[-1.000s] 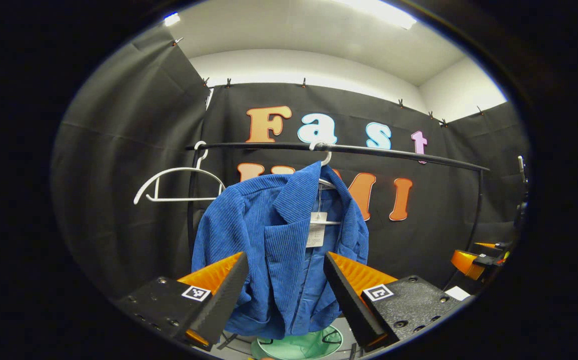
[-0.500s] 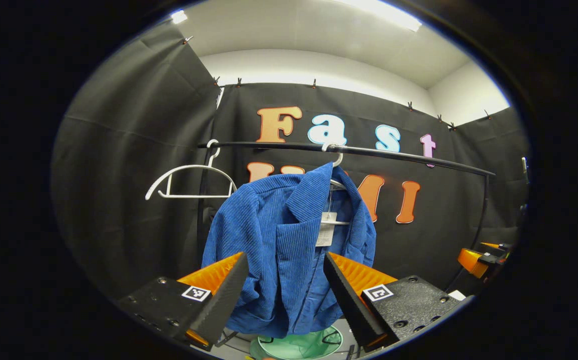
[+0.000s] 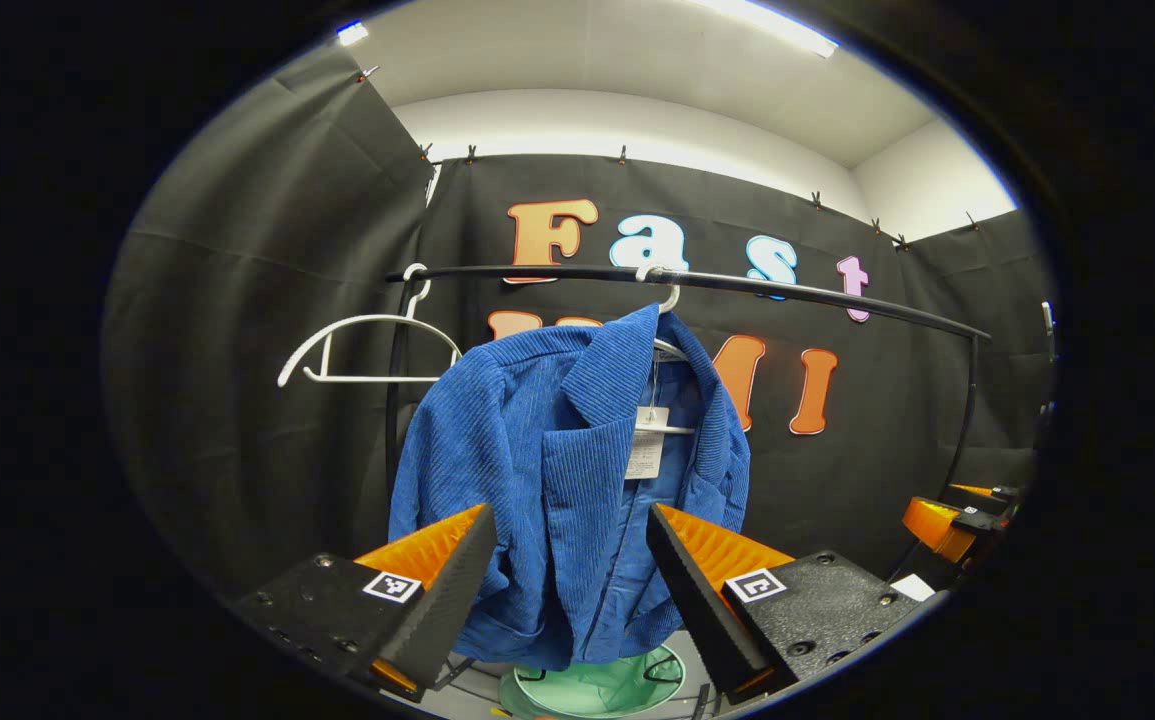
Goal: Grasp the clothes on the hanger with both hands and then place them into the laundry hamper below.
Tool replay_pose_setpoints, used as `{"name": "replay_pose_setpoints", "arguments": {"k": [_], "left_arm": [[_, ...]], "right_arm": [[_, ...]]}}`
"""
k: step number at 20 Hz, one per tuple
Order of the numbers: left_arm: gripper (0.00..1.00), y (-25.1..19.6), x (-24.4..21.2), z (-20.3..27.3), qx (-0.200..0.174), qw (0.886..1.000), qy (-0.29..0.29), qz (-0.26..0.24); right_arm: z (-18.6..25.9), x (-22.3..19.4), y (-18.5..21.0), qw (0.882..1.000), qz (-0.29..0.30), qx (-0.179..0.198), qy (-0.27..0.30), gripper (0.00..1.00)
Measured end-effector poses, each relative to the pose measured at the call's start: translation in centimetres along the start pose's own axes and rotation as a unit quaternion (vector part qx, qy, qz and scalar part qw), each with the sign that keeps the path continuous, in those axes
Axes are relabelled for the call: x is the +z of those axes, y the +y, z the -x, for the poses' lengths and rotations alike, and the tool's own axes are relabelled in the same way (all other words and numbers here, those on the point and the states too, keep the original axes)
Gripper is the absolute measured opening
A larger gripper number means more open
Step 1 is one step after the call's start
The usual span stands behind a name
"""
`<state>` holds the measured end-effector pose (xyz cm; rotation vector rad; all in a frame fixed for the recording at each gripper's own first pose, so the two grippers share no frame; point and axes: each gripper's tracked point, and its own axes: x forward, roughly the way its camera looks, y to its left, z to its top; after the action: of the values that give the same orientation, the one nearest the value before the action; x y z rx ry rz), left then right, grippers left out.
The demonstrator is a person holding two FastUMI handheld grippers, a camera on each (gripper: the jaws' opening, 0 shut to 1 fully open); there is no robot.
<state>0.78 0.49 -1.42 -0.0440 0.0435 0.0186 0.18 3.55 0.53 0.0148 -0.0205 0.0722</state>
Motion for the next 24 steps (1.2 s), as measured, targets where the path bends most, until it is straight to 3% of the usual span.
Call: {"name": "replay_pose_setpoints", "arguments": {"k": [13, 24], "left_arm": [[0.94, -1.4, -2.1, -6.6, -0.008, 1.000, 0.014, -0.003], [0.93, -1.0, -3.7, -12.0, 0.007, 1.000, 0.027, -0.014]], "right_arm": [[-6.6, -2.2, 9.9, 0.994, -0.002, 0.108, 0.027, 0.98], [-14.1, -3.6, 15.5, 0.986, -0.039, 0.152, 0.052, 0.98]]}}
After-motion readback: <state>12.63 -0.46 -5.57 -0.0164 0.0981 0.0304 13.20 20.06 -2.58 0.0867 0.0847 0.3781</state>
